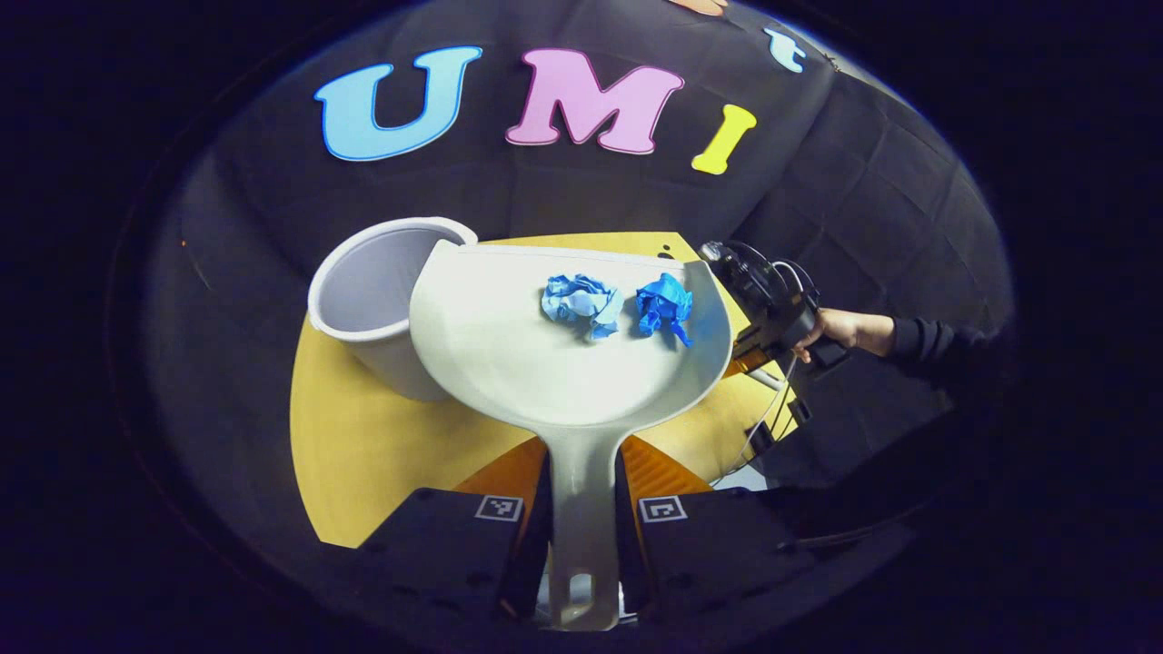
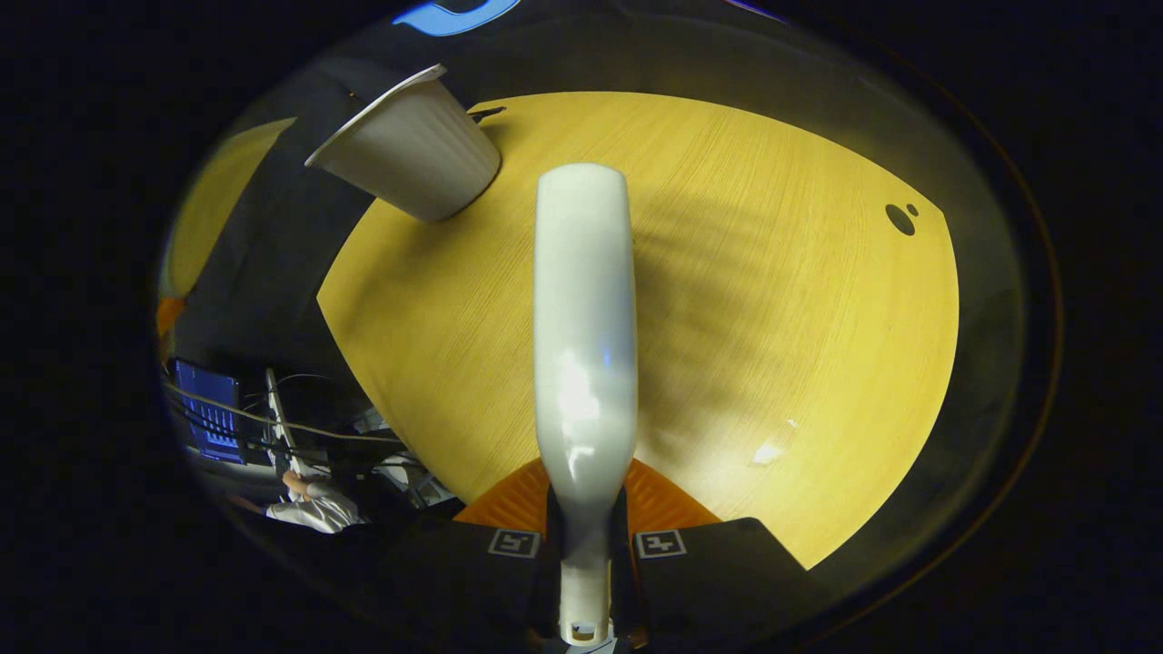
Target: Pick up the small broom and dustpan from the desktop, sweep the trash into the dustpan with the broom, and then empty the trash into the garbage bin.
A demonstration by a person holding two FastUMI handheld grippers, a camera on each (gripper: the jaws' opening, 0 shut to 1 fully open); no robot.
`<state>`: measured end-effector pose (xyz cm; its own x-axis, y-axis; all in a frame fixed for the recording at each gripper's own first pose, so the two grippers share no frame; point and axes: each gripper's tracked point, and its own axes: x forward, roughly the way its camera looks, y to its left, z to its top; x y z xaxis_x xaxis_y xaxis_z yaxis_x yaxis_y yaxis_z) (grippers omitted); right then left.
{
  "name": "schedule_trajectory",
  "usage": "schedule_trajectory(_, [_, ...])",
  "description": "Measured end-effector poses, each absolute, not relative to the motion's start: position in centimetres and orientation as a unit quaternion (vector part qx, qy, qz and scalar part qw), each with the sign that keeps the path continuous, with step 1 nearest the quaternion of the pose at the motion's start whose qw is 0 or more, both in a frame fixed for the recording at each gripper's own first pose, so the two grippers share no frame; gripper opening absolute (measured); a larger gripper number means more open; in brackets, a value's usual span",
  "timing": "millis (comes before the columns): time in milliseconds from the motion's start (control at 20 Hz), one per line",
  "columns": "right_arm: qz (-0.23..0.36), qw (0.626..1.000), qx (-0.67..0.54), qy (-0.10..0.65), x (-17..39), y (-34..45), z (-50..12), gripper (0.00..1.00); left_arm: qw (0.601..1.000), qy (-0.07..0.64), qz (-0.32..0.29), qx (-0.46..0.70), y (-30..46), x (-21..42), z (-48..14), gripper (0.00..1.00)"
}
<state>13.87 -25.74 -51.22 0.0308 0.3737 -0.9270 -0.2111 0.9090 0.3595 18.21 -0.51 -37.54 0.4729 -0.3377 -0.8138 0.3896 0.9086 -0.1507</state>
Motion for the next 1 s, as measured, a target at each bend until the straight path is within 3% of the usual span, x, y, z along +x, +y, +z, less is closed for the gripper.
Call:
schedule_trajectory(250, [0.189, 0.73, 0.09, 0.65, 14.0, -26.2, -50.4, 0.2, 0.874, 0.465, -0.111, 0.083, 0.0, 18.7, -37.0, 0.3])
schedule_trajectory(450, [0.179, 0.741, 0.094, 0.64, 13.4, -25.8, -50.8, 0.24, 0.865, 0.487, -0.057, 0.104, -0.2, 18.9, -36.9, 0.3])
schedule_trajectory(750, [0.171, 0.742, 0.133, 0.635, 12.6, -25.0, -52.0, 0.24, 0.856, 0.5, -0.01, 0.135, -1.3, 19.5, -40.4, 0.3])
schedule_trajectory(1000, [0.164, 0.746, 0.138, 0.631, 12.2, -25.2, -52.2, 0.24, 0.815, 0.527, -0.007, 0.24, -1.3, 20.5, -39.8, 0.3])
